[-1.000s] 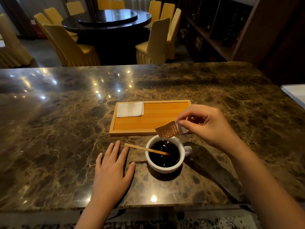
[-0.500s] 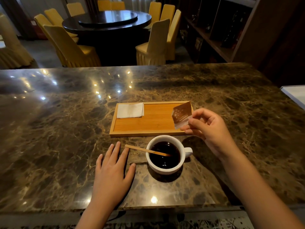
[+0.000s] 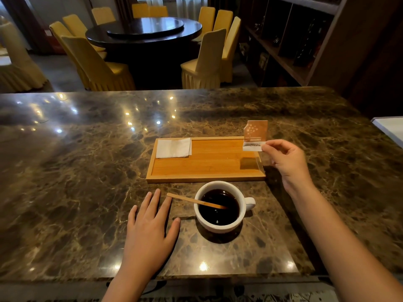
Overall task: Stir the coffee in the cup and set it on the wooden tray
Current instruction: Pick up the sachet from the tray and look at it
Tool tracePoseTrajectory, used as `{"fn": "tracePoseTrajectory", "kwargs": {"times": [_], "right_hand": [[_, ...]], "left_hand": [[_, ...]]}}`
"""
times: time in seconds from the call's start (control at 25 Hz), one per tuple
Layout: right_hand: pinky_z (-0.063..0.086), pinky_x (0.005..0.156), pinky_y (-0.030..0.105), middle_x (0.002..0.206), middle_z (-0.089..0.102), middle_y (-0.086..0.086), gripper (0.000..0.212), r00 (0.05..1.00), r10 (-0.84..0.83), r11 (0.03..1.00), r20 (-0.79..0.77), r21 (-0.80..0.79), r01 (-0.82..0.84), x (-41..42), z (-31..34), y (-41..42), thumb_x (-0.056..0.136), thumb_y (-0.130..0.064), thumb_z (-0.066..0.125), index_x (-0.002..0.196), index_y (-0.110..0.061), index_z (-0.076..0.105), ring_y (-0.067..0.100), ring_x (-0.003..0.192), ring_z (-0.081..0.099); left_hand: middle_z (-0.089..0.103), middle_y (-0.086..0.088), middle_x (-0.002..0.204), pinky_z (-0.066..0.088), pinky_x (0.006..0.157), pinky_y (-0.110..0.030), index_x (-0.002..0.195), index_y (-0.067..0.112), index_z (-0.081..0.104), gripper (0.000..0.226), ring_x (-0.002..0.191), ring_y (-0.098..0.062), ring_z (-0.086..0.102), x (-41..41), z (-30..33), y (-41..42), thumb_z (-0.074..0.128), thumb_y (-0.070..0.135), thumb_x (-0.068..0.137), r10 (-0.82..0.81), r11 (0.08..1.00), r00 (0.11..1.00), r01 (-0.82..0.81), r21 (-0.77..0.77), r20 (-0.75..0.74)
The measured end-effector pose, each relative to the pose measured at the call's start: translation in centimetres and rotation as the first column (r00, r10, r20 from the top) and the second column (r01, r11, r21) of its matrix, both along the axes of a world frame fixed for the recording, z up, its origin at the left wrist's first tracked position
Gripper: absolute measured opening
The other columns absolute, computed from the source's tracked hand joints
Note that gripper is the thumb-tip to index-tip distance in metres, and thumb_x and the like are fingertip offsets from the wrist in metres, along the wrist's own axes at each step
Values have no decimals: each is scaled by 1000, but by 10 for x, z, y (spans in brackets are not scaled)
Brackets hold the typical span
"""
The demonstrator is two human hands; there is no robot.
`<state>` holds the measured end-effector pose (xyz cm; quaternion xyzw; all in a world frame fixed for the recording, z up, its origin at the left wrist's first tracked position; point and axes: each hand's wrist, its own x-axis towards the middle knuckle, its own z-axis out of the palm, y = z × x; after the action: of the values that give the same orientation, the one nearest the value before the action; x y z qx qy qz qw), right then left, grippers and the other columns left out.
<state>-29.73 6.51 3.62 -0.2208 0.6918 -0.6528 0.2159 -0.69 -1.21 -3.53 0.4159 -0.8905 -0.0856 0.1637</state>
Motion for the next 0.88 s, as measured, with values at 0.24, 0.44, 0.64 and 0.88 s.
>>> {"fn": "tracePoseTrajectory", "kwargs": {"times": [0.24, 0.44, 0.64, 0.88], "right_hand": [[56, 75, 36, 84, 68, 4, 5, 950, -21, 955, -313, 275, 111, -16, -23, -21, 80, -11, 68, 85, -12, 67, 19, 84, 65], [46, 64, 27, 88, 66, 3, 6, 835, 24, 923, -549, 334, 193, -14, -30, -26, 82, -15, 66, 87, -12, 65, 17, 81, 59], [46, 67, 30, 86, 66, 5, 7, 746, 90, 900, -660, 374, 222, -10, -32, -27, 82, -15, 65, 89, -13, 64, 20, 80, 59], [36, 96, 42, 104, 70, 4, 17, 414, 438, 876, -798, 481, 1, -4, -33, -9, 87, -20, 60, 99, -15, 70, 23, 101, 58]], "left_hand": [[18, -2, 146, 8, 107, -47, 136, 23, 32, 63, 134, -16, 7, -1, 1, 1, 22, 55, 83, 3, 1000, 1000, -3, 6, 10], [17, -1, 145, 8, 107, -47, 136, 23, 31, 63, 134, -16, 7, -1, 0, 0, 21, 56, 83, 7, 1000, 1000, -7, 5, 17], [19, -2, 146, 9, 107, -48, 136, 23, 32, 63, 134, -17, 8, 0, 1, 0, 21, 55, 83, 7, 1000, 1000, -7, 7, 14], [21, -3, 146, 10, 107, -48, 135, 23, 34, 63, 134, -16, 8, -1, 1, 0, 22, 55, 83, 6, 1000, 1000, -6, 9, 3]]}}
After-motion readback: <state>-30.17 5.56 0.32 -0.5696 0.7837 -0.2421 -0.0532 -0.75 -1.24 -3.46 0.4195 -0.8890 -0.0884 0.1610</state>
